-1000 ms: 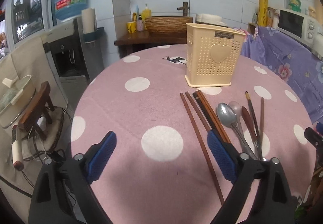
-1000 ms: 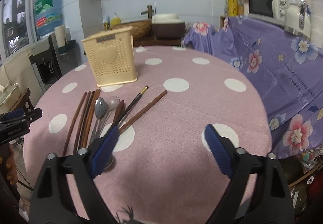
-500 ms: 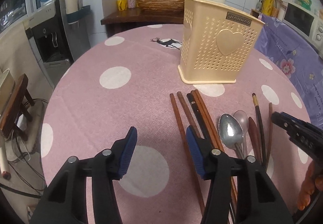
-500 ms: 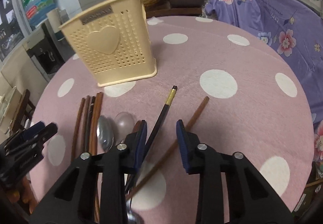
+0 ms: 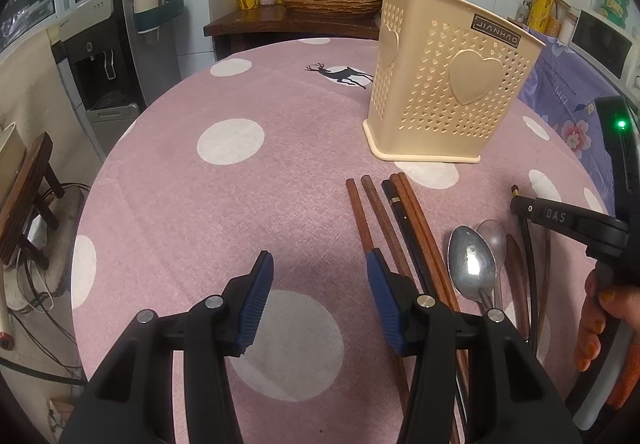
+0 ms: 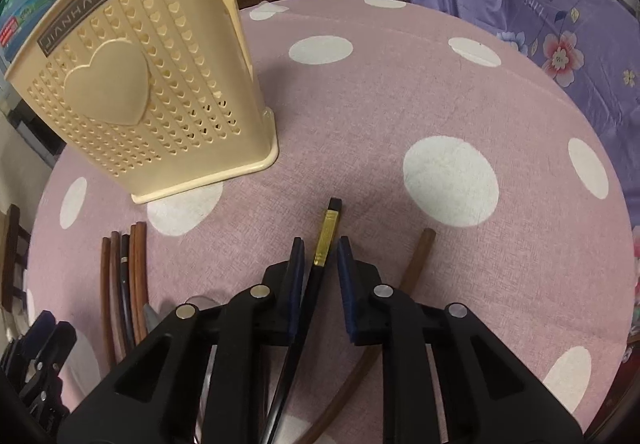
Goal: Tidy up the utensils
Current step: 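Grasp the yellow-tipped black chopstick with the right tool while the left tool grasps a wooden chopstick, then carry both chopsticks over the beige holder and open both tools to drop them in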
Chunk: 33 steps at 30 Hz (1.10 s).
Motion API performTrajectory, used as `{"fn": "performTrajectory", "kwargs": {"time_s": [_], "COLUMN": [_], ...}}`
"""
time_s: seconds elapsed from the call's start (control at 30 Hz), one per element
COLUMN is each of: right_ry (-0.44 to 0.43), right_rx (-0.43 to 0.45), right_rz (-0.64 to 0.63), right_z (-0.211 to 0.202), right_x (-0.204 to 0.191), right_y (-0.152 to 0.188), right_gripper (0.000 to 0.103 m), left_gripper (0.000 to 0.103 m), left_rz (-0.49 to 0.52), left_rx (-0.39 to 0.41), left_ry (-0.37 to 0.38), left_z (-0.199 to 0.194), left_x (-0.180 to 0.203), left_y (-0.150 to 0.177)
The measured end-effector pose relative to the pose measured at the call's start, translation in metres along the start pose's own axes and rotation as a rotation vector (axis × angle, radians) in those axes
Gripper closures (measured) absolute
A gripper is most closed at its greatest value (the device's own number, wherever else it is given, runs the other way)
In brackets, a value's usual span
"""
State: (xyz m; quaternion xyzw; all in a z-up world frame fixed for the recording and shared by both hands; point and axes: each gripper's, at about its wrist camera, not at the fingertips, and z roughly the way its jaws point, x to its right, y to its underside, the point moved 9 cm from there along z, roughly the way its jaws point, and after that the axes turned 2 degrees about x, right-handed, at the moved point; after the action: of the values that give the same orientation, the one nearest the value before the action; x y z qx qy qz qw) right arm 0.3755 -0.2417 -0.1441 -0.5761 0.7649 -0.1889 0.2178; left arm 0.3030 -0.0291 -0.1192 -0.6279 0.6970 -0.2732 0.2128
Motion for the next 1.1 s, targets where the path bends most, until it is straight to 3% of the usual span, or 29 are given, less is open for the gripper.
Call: {"fn": "performTrajectory", "kwargs": {"time_s": [0.23, 0.4, 0.73, 0.83, 1.0, 1.1], "right_ry": [-0.001, -0.028, -0.034, -0.034, -0.031, -0.032], "right_rx": [0.001, -0.007, 0.003, 0.002, 0.001, 0.004], "right_rz": [0.000, 0.008, -0.004, -0.004, -0.003, -0.005], "right_z": [0.004, 0.002, 0.001, 0.001, 0.000, 0.000], "right_x": [0.001, 0.001, -0.002, -0.002, -0.003, -0.003], "right_y": [-0.006, -0.004, -0.003, -0.003, -0.004, -0.004], "right_gripper": [0.093, 0.094, 0.094, 0.093, 0.093, 0.094], "left_gripper": [0.054, 0.066, 0.070, 0.075, 0.094, 0.094], "left_rz": [0.011, 0.025, 0.047, 0.039, 0.064, 0.078], "left_rx": [-0.034, -0.060, -0.094, -0.104, -0.101, -0.090], "left_ry": [0.013, -0.026, -0.092, -0.103, -0.118, -0.133], "left_z": [0.011, 0.023, 0.046, 0.052, 0.058, 0.059], "left_x": [0.013, 0.019, 0.028, 0.027, 0.035, 0.037], "left_y": [0.001, 0.002, -0.008, -0.016, -0.021, -0.022]}}
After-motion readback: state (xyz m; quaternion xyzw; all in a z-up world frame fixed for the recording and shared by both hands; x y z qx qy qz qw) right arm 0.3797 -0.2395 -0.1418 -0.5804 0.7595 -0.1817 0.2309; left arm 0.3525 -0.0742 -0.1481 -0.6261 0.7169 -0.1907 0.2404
